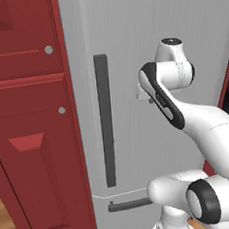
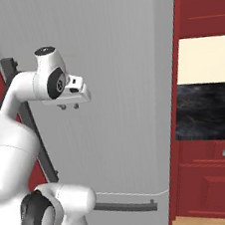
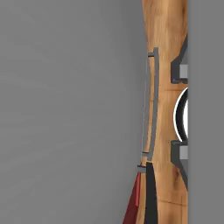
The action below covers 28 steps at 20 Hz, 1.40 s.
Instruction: Gather the bell pepper and lemon wedge from the fridge and place them on a tray on the dining counter. Then gather the steak and chicken drumstick from the fridge and place them on the other tray.
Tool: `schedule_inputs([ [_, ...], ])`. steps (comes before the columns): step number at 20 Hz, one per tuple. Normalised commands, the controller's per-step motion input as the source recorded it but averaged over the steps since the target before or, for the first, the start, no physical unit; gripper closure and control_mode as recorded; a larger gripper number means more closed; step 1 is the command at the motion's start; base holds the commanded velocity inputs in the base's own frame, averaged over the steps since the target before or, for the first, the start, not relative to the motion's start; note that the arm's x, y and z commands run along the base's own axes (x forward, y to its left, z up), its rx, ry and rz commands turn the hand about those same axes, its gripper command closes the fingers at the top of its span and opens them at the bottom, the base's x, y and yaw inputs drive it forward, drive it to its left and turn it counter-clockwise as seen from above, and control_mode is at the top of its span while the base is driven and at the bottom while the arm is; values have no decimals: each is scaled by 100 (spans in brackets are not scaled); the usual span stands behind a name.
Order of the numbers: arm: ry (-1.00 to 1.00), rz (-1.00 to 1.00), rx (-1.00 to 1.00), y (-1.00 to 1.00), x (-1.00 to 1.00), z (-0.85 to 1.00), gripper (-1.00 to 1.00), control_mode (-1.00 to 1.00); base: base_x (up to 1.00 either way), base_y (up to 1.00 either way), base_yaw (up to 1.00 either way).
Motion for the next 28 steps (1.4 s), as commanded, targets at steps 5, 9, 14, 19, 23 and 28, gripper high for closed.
schedule_inputs([
  [5, -10, 0, -1, 0, -63, -12, -100, -100, 0, 0, 0],
  [9, -23, 0, -5, 0, -87, -31, -100, -100, 0, 0, 0],
  [14, -30, 0, -6, 0, -55, -23, -100, -100, 0, 0, 0],
  [19, -32, 0, -9, 0, -48, -19, -100, -100, 0, 0, 0],
  [23, -19, 0, -3, 0, -44, -11, -100, -100, 0, 0, 0],
  [28, -8, 0, 0, -2, -25, -1, -100, 100, -13, -3, 0],
])
